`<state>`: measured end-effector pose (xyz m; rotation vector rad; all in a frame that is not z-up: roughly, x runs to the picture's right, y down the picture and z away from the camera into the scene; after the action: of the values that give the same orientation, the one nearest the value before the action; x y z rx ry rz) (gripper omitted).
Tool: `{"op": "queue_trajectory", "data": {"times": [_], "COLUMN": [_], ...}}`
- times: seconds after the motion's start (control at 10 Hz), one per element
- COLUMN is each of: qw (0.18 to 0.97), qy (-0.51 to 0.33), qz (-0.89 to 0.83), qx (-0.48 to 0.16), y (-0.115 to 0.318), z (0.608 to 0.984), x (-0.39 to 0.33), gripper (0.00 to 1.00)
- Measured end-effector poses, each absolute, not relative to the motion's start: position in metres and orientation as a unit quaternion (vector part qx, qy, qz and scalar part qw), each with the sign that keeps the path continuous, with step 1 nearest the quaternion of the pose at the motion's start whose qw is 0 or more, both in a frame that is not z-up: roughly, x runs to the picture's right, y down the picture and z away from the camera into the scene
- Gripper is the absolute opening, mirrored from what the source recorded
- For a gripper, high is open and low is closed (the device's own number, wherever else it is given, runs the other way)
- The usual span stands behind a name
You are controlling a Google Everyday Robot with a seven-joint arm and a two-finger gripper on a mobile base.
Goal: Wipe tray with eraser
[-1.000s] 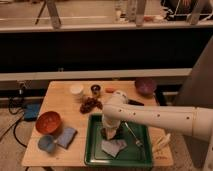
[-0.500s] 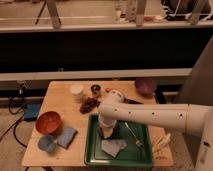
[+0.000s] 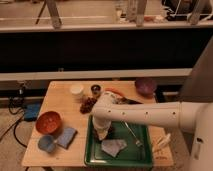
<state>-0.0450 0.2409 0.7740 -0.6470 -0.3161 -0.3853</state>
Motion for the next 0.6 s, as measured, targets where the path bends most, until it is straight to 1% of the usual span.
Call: {"op": "queue_trajectory", "data": {"times": [0.3,0.6], "qw": [0.909,0.905], "qy": [-0.161,-0.157], "qz": [-0.209,-0.205], "qx": [-0.324,-0.337], "y": [0.261,0.272], "z": [0.763,0.754], "x": [-0.051,-0.021], "gripper": [0.00,0.00]}}
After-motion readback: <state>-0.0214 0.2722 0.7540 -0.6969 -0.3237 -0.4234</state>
